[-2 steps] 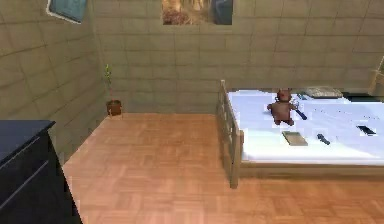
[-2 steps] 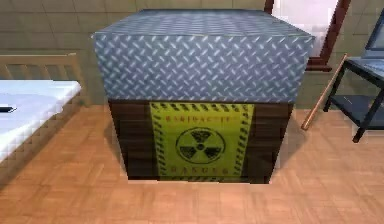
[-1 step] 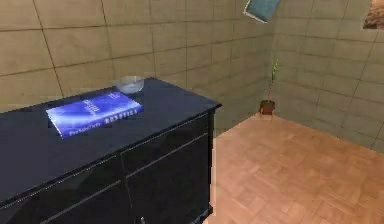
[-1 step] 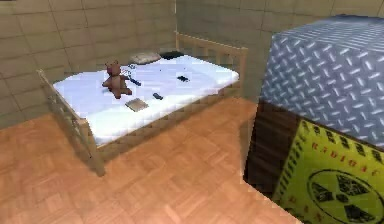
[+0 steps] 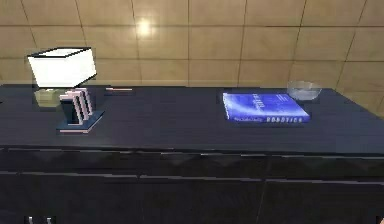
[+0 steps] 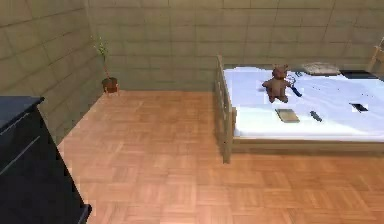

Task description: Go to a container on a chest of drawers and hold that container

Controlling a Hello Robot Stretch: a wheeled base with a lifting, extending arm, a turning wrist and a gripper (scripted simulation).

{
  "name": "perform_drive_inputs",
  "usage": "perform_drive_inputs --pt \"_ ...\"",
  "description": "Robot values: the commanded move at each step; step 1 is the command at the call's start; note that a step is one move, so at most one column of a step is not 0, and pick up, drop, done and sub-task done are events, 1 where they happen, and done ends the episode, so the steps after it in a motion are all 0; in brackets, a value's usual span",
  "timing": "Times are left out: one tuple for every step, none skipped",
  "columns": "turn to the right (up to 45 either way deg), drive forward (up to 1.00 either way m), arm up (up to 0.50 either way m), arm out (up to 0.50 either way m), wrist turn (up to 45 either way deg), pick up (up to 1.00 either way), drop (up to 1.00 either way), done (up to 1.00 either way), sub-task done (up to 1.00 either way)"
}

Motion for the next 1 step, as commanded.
perform_drive_inputs --pt "-45.0 0.0 0.0 0.0 0.0 0.0 0.0 0.0 0.0"
